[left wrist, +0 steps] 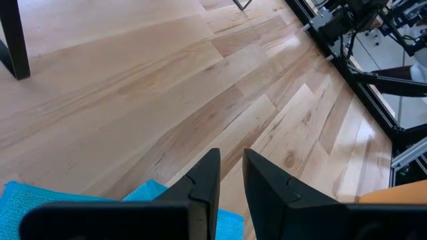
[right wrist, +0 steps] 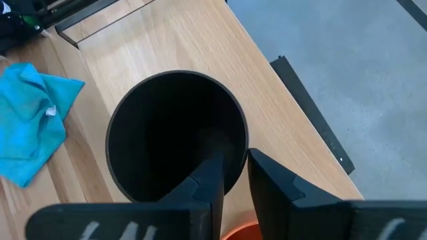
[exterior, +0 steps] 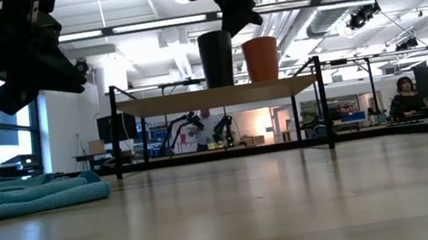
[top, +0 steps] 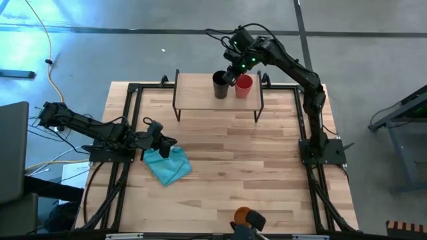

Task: Stack small to large cups/mugs on shelf
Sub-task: Put the black cup on the shelf, then put the yellow cup on the shelf

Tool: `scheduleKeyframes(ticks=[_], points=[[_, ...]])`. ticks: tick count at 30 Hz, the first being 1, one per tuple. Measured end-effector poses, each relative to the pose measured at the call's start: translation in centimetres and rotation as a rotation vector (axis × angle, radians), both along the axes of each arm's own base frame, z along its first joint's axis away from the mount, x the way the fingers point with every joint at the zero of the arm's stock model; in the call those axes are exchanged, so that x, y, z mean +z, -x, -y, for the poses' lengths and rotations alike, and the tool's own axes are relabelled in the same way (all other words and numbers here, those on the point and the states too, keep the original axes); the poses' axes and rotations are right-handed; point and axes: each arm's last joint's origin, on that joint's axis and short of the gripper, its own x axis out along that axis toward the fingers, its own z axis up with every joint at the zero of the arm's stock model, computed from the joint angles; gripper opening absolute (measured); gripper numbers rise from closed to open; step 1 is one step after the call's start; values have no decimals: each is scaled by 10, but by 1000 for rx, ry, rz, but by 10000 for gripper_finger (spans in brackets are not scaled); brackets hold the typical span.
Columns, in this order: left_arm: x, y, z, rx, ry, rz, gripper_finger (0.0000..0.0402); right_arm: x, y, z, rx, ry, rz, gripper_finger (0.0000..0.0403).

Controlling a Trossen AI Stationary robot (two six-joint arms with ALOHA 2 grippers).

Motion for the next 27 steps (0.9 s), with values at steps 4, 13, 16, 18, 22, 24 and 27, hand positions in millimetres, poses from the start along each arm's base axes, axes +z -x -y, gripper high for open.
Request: scheduleKeyframes(ticks=[4,13,16,18,22,24,27], points=[[0,0,0,0,0,-1,56,0,1,2,-5,5,7,61],[-1,0,0,0,-1,-7,56,6,5,5,-19,25,32,61],[-1,0,0,0,-1,-7,56,24,15,3,-30,74,100,61],[-1,0,0,0,-1,-7,56,39,23,0,-35,110,151,61],[0,0,0,0,-1,-6,56,65,43,-15,-37,148,214,61],[0,0,0,0,0,-3,56,77,57,-27,-32,149,228,61],[3,-2,0,-7,8,36,56,92,78,-49,-12,140,219,61]])
